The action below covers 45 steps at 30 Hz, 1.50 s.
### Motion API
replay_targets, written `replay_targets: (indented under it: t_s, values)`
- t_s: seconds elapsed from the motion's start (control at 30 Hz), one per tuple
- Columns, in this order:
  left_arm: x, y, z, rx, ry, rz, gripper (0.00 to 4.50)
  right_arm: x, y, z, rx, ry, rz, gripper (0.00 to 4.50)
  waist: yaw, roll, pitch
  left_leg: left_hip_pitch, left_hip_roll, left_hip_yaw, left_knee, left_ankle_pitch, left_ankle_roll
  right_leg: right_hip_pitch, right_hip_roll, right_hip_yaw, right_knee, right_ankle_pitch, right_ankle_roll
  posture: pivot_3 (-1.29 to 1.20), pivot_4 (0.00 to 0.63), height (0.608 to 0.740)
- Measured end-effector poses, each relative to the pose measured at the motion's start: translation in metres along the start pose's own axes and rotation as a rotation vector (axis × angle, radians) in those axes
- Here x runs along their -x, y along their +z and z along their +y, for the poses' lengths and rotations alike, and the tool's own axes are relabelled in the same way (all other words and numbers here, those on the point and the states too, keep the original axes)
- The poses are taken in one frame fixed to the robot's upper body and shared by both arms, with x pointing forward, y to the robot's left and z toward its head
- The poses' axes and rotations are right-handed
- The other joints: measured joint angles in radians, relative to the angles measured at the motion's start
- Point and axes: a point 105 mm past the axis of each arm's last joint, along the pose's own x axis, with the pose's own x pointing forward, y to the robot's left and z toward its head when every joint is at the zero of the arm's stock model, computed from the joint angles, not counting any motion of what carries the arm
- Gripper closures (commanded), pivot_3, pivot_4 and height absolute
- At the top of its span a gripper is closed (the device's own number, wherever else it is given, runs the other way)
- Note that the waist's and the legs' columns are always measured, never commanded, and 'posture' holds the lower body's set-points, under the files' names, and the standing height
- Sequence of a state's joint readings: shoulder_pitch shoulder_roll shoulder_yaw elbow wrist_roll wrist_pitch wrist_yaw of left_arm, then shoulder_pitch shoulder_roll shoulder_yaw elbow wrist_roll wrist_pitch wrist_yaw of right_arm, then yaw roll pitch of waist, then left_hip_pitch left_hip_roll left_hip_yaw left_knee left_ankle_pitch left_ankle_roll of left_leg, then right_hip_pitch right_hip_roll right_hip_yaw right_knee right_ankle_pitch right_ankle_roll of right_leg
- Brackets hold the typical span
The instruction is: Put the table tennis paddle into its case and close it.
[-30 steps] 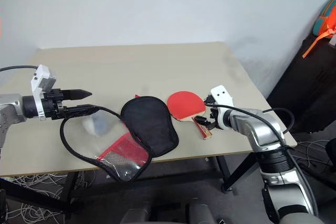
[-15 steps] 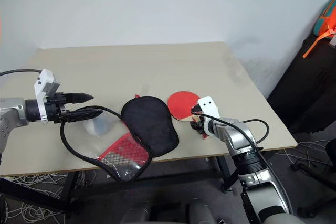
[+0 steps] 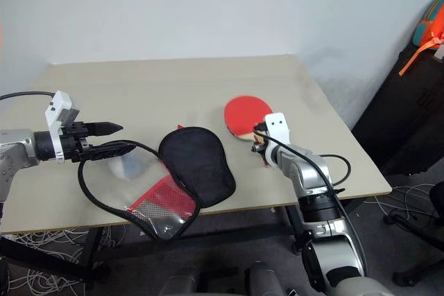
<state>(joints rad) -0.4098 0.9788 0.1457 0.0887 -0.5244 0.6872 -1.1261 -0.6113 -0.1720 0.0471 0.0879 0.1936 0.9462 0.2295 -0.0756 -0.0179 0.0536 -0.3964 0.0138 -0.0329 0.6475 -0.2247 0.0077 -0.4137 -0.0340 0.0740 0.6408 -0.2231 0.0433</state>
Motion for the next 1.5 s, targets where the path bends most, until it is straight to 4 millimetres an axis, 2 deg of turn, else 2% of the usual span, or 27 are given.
replay_targets:
  t_s: [0.07, 0.17, 0.3, 0.4, 0.5, 0.67, 1.17, 1.23, 1.27, 1.37, 1.47, 1.5]
  values:
    - [-0.001, 0.000, 0.000, 0.001, 0.000, -0.005, 0.00, 0.001, 0.016, 0.023, 0.011, 0.077, -0.047, 3.25, -0.003, 0.000, 0.000, 0.000, 0.000, 0.000, -0.001, 0.000, 0.000, 0.000, 0.000, 0.000, 0.000, 0.000, 0.000, 0.00, 0.000, 0.739]
    - [-0.001, 0.004, 0.001, -0.007, 0.001, -0.013, 0.00, 0.002, 0.022, 0.052, 0.028, 0.164, -0.050, 3.25, -0.004, 0.000, 0.000, 0.000, 0.001, -0.001, -0.001, 0.000, 0.000, 0.000, 0.001, 0.000, 0.000, 0.000, 0.000, 0.00, 0.000, 0.739]
    - [-0.001, 0.006, 0.003, -0.006, 0.007, -0.018, 0.00, 0.000, 0.013, 0.081, 0.029, 0.227, 0.003, 3.25, 0.002, 0.000, 0.000, 0.000, 0.000, -0.001, 0.000, 0.000, 0.000, 0.001, 0.000, 0.000, 0.000, 0.000, 0.000, 0.00, 0.000, 0.739]
    - [-0.001, 0.006, 0.003, -0.004, 0.009, -0.019, 0.00, -0.001, -0.005, 0.105, 0.026, 0.274, 0.068, 3.25, 0.001, 0.000, 0.000, 0.000, 0.000, -0.001, 0.000, 0.000, 0.000, 0.000, 0.000, 0.000, 0.000, 0.000, 0.000, 0.00, 0.000, 0.739]
    - [-0.001, 0.006, 0.003, -0.004, 0.009, -0.019, 0.00, -0.001, -0.023, 0.116, 0.021, 0.296, 0.131, 3.25, 0.002, 0.000, 0.000, 0.000, 0.000, -0.001, 0.000, 0.000, 0.000, 0.000, 0.000, -0.001, 0.000, 0.000, 0.000, 0.00, 0.000, 0.739]
    - [-0.001, 0.006, 0.003, -0.001, 0.009, -0.017, 0.00, 0.000, -0.048, 0.120, 0.018, 0.296, 0.208, 3.25, 0.001, 0.000, 0.000, 0.000, 0.000, -0.001, 0.000, 0.000, 0.000, 0.000, 0.000, -0.001, 0.000, 0.000, 0.000, 0.00, 0.000, 0.739]
    - [-0.001, 0.007, 0.002, 0.005, -0.002, -0.010, 0.00, -0.001, -0.051, 0.114, 0.020, 0.257, 0.213, 3.25, 0.002, 0.000, 0.000, 0.000, 0.000, -0.001, 0.000, 0.000, 0.000, 0.000, 0.000, -0.001, 0.000, 0.000, 0.000, 0.00, 0.000, 0.739]
    - [-0.002, 0.007, 0.003, 0.005, -0.001, -0.008, 0.00, -0.001, -0.051, 0.115, 0.019, 0.255, 0.214, 2.55, 0.002, 0.000, 0.000, 0.000, 0.000, -0.001, 0.000, 0.000, 0.000, 0.000, 0.000, -0.001, 0.000, 0.000, 0.000, 0.00, 0.000, 0.739]
    - [-0.002, 0.007, 0.003, 0.004, -0.001, -0.007, 0.00, -0.002, -0.050, 0.115, 0.016, 0.254, 0.212, 2.39, 0.002, 0.000, 0.000, 0.000, 0.000, -0.001, 0.000, 0.000, 0.000, 0.000, 0.000, -0.001, 0.000, 0.000, 0.000, 0.00, 0.000, 0.739]
    - [-0.002, 0.008, 0.005, 0.003, 0.006, -0.007, 0.00, -0.003, -0.047, 0.115, -0.004, 0.255, 0.209, 1.31, 0.001, 0.000, 0.000, 0.000, 0.000, -0.001, 0.000, 0.000, 0.000, 0.000, 0.000, -0.001, 0.000, 0.000, 0.000, 0.00, 0.000, 0.739]
    - [-0.002, 0.008, 0.007, 0.002, 0.011, -0.009, 0.00, -0.003, -0.035, 0.116, -0.062, 0.273, 0.180, 0.19, 0.001, 0.000, 0.000, 0.000, 0.000, -0.001, 0.000, 0.000, 0.000, 0.000, 0.000, -0.001, 0.000, 0.000, 0.000, 0.00, 0.000, 0.739]
    - [-0.002, 0.008, 0.007, 0.001, 0.010, -0.010, 0.00, -0.002, -0.030, 0.116, -0.073, 0.284, 0.164, 0.02, 0.002, 0.000, 0.000, 0.000, 0.000, -0.001, 0.000, 0.000, 0.000, 0.000, 0.000, -0.001, 0.000, 0.000, 0.000, 0.00, 0.000, 0.739]
